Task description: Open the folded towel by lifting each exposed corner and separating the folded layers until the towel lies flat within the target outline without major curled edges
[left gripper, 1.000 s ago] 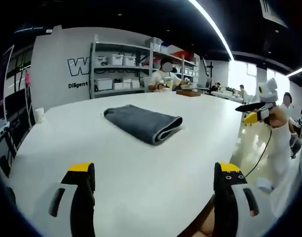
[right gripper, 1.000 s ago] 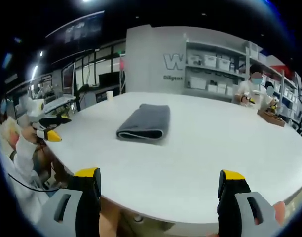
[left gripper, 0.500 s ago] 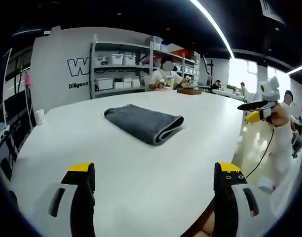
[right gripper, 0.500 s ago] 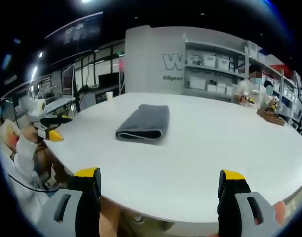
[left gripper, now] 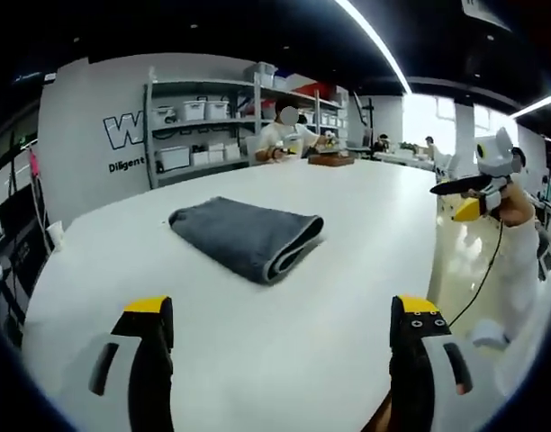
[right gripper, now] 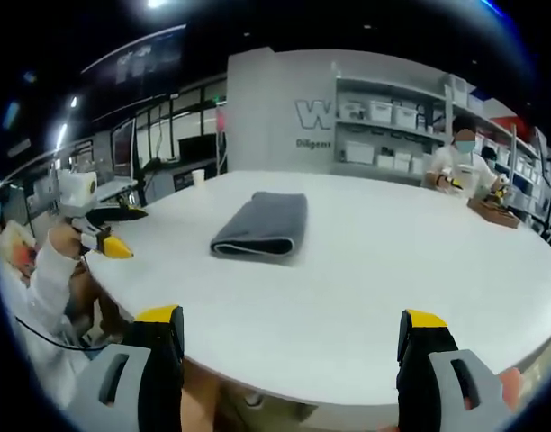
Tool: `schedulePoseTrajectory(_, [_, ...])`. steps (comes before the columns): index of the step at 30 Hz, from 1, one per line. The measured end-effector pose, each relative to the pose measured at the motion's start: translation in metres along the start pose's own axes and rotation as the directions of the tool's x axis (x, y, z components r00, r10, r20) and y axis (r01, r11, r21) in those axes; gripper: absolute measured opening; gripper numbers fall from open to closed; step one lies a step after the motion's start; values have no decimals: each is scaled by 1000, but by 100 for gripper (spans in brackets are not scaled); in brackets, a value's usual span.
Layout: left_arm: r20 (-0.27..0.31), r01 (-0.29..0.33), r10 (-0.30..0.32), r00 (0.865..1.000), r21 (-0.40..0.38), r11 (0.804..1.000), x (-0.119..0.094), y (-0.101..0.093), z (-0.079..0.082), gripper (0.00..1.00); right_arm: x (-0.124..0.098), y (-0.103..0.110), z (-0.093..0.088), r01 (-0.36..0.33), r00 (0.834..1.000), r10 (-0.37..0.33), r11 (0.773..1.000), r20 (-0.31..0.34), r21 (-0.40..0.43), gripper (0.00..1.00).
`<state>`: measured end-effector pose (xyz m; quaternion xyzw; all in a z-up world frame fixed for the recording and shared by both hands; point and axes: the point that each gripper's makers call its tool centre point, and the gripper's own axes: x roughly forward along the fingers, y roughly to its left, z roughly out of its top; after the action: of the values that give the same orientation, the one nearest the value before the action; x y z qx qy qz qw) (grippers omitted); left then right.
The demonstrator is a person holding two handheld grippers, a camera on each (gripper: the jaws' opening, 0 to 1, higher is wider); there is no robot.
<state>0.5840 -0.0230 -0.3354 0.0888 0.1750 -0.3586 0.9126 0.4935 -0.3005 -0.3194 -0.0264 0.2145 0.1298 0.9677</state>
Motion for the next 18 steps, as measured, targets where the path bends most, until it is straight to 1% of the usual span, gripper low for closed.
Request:
schedulePoseTrajectory(2, [3, 6, -6, 1000, 13, 1000, 7, -3, 4, 99, 0, 0, 0, 0, 1000, 0, 1000, 1, -1, 99])
schedulePoseTrajectory(8, [4, 60, -61, 998, 51, 997, 44, -18, 22, 99, -2, -2, 0, 3, 1000, -3, 1000, 3, 5, 99])
schedulePoseTrajectory(10, [3, 75, -75, 997, 70, 995, 60, -23, 28, 98, -3, -3, -1, 6, 1000, -6, 1000, 2, 6, 99])
schedulePoseTrajectory(12, [-16, 104, -103, 995, 86, 991, 74, -29, 31, 97, -4, -4, -1, 7, 1000, -7, 1000, 4, 7, 99])
schedulePoseTrajectory(14, [-27, 123, -121, 992, 87, 989, 86, -34, 34, 97, -5, -5, 0, 8, 1000, -8, 1000, 9, 11, 99])
schedulePoseTrajectory(16, [-39, 153, -150, 988, 91, 984, 104, -41, 38, 97, -5, -6, 1, 8, 1000, -8, 1000, 10, 13, 99])
schedulePoseTrajectory(17, [-41, 157, -154, 987, 92, 983, 109, -43, 39, 97, -5, -6, 0, 9, 1000, -9, 1000, 10, 14, 99])
schedulePoseTrajectory(18, [-45, 162, -158, 986, 95, 982, 119, -44, 41, 96, -5, -6, 0, 10, 1000, -10, 1000, 10, 14, 99])
